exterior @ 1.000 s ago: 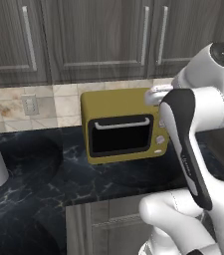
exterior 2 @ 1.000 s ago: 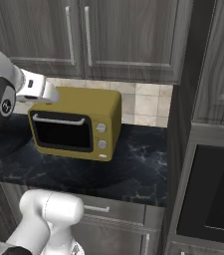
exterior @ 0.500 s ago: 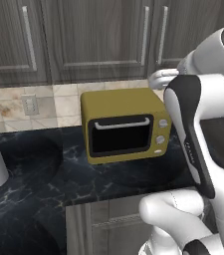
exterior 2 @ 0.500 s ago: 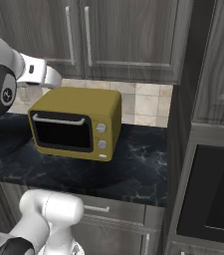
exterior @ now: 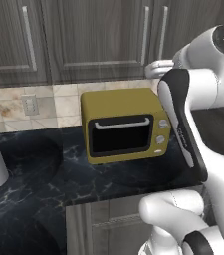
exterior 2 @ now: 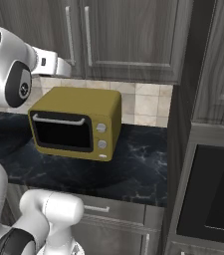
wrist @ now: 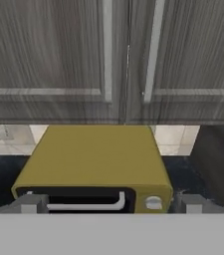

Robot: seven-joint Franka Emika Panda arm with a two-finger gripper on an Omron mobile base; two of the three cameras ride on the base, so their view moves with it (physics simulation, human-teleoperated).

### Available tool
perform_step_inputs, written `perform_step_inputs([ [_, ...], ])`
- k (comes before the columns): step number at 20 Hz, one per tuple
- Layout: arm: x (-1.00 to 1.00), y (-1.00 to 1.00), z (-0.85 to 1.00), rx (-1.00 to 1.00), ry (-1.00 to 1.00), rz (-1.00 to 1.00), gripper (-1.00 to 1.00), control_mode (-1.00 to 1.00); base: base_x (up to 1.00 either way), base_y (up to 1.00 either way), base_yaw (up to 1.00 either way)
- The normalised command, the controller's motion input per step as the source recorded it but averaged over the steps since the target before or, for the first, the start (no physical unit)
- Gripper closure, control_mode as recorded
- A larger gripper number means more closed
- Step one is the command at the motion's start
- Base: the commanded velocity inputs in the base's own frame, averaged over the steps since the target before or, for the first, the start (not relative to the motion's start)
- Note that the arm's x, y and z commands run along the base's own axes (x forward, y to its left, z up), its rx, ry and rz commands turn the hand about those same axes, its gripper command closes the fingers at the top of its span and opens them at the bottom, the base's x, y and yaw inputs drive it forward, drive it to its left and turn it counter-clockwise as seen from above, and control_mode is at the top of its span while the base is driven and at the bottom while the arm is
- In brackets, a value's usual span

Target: Move the bowls from the cabinet to the plates on the dining table.

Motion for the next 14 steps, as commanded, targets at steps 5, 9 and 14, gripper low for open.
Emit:
perform_step_inputs([
  [5,0.34,0.00,0.30,0.00,-0.01,-0.02,-1.00,-1.00,0.00,0.00,0.00],
  [9,0.35,0.00,0.24,0.03,0.03,0.00,-1.00,-1.00,0.00,0.00,0.00],
  [14,0.27,0.00,0.09,0.07,0.09,0.00,-1.00,-1.00,0.00,0.00,0.00],
])
